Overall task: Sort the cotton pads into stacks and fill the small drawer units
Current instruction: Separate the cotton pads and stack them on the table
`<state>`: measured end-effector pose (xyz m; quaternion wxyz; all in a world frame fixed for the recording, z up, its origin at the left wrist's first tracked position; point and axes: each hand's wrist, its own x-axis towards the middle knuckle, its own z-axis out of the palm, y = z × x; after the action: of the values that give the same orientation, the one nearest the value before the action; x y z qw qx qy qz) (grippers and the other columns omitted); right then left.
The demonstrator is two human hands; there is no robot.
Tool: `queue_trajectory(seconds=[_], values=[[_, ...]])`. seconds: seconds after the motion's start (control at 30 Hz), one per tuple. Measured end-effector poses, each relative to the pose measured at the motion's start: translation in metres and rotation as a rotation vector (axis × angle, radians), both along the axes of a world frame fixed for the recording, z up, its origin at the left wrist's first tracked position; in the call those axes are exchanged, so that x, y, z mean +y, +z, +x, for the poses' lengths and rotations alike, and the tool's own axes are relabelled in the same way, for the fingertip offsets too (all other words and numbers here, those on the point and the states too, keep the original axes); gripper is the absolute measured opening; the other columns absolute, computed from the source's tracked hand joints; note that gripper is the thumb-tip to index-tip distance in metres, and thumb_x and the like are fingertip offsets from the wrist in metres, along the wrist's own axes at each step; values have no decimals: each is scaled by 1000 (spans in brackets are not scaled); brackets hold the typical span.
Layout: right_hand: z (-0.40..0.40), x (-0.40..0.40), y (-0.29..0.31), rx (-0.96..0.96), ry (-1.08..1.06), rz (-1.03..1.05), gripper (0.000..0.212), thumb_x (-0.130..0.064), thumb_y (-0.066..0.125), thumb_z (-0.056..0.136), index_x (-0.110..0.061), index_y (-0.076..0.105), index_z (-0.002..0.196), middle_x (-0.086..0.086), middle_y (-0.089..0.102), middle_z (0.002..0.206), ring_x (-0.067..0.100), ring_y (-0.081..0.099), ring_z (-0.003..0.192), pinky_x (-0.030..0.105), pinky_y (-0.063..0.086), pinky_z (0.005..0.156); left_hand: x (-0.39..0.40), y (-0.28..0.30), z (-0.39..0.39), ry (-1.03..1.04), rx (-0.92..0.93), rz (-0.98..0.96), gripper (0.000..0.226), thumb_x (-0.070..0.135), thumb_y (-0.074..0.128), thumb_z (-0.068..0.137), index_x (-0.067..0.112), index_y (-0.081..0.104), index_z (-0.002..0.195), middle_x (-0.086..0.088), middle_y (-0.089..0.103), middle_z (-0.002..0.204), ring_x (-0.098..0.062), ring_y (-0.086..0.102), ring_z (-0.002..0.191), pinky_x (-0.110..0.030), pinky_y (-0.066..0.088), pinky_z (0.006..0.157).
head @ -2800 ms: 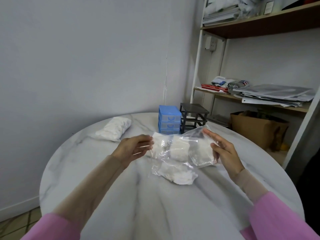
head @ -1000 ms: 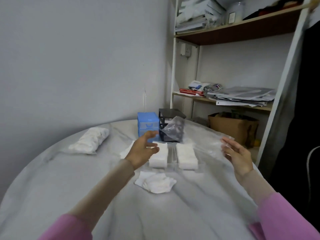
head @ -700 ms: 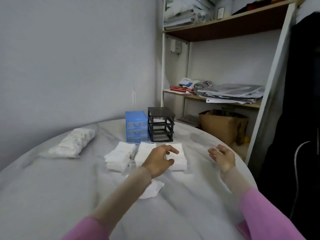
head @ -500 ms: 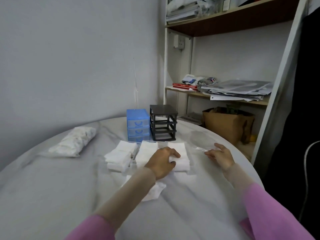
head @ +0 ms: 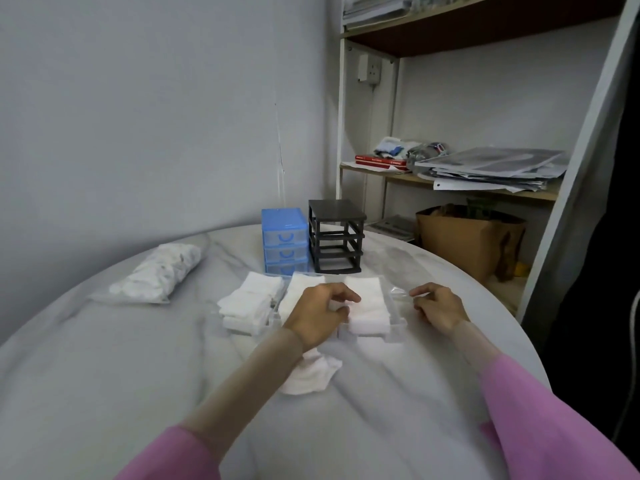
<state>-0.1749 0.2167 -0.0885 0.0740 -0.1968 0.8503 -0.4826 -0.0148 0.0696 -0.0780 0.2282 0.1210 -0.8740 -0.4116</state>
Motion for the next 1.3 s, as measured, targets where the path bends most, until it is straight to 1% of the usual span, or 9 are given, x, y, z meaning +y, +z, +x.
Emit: queue_trajectory(seconds=[0.23, 0.37, 0.5, 0.57, 0.7, 0.93, 1.1, 1.2, 1.3], values=[[35, 4, 9, 158, 10, -4, 14, -3, 55, 89, -2, 68, 91, 8, 63, 94, 22, 54, 85, 36, 48, 89, -21, 12, 50, 40, 25, 272, 33, -14, 42, 84, 7, 65, 94, -1, 66, 80, 7, 55, 55, -4, 39, 56], [63, -3, 17, 196, 75, -35, 11, -5, 57, 88, -4, 67, 87, 9, 64, 89, 20, 55, 83, 32, 49, 81, -31, 3, 76, 11, -68, 271, 32, -14, 43, 85, 10, 63, 93, -1, 66, 80, 3, 59, 64, -5, 40, 60], [102, -8, 26, 232, 304, -61, 13, 1, 55, 87, -8, 64, 82, 1, 60, 73, 9, 52, 65, 11, 41, 58, -36, -4, 94, -18, -105, 181, 22, -6, 55, 86, 11, 65, 95, 1, 67, 84, -1, 60, 78, -7, 44, 75], [120, -10, 28, 272, 536, 10, 18, 4, 54, 86, -10, 64, 89, 5, 63, 84, 6, 51, 64, 8, 41, 58, -37, -7, 101, 1, -99, 96, 23, -5, 57, 84, 12, 67, 96, 3, 67, 81, 3, 59, 72, -7, 43, 75], [142, -23, 15, 429, 872, 320, 44, -6, 59, 83, -21, 53, 123, -2, 50, 120, 6, 47, 103, 5, 34, 77, -38, -12, 111, -5, -127, -17, 32, -9, 59, 78, 18, 66, 95, 4, 66, 82, -1, 58, 74, -9, 44, 74], [144, -35, 13, 390, 829, 185, 16, -13, 69, 81, -27, 62, 83, -14, 61, 88, -4, 53, 80, 7, 39, 69, -38, -18, 118, -9, -166, -34, 40, -12, 53, 76, 10, 68, 104, 2, 62, 86, 12, 55, 69, -4, 42, 70], [138, -37, 14, 315, 807, 45, 7, -12, 68, 84, -19, 68, 84, -6, 67, 84, 1, 58, 77, 15, 45, 73, -42, -19, 115, 10, -88, 86, 35, -13, 52, 78, 13, 69, 95, -5, 62, 84, -9, 55, 77, -7, 43, 69], [132, -38, 15, 280, 767, -38, 7, -12, 67, 84, -18, 68, 83, 11, 68, 88, 20, 62, 84, 27, 48, 77, -45, -19, 111, -4, -59, 160, 29, -7, 54, 79, 13, 67, 94, -3, 64, 82, -5, 57, 72, -11, 45, 67], [128, -39, 16, 268, 740, -74, 12, -11, 68, 83, -23, 67, 80, 10, 69, 89, 20, 62, 84, 26, 48, 76, -40, -13, 108, -20, 29, 374, 18, -4, 52, 89, 5, 63, 99, -5, 63, 82, -1, 59, 62, -13, 48, 62]])
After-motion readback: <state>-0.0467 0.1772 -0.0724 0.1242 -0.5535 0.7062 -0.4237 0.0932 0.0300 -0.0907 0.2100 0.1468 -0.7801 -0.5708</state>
